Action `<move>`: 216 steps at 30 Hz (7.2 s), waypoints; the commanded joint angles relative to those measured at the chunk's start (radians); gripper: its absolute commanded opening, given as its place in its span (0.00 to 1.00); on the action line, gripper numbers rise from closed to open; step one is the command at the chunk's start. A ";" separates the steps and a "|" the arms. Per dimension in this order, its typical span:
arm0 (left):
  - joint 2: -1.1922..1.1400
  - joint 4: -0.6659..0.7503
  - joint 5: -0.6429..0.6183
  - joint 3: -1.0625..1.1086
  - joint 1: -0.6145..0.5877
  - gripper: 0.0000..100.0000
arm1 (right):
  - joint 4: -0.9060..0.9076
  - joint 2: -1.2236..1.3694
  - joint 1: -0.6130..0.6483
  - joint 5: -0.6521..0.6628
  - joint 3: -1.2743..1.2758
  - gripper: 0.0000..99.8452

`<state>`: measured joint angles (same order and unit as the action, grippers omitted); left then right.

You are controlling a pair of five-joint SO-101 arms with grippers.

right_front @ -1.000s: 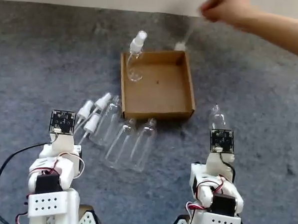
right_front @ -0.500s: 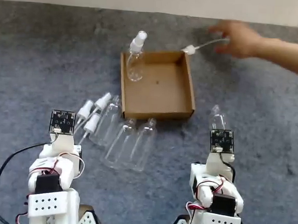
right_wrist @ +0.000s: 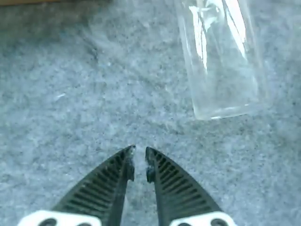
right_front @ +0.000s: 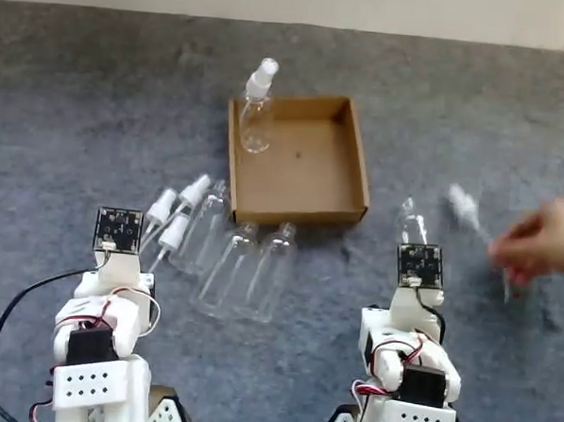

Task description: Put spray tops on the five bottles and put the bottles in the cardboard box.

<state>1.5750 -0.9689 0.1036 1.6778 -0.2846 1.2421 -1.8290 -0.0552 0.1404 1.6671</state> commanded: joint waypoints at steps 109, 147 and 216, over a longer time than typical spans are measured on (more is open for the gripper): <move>0.004 -0.005 0.009 0.027 -0.010 0.00 | 0.007 -0.008 0.004 0.008 0.165 0.00; 0.004 -0.009 0.009 0.027 0.007 0.00 | -0.002 -0.008 0.036 0.002 0.165 0.00; 0.004 -0.011 0.009 0.027 0.022 0.00 | -0.090 1.903 -0.024 0.351 -1.260 0.05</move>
<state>1.5750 -0.9751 0.1036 1.6778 -0.2770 1.1807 0.0614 -0.0752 0.4856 0.3751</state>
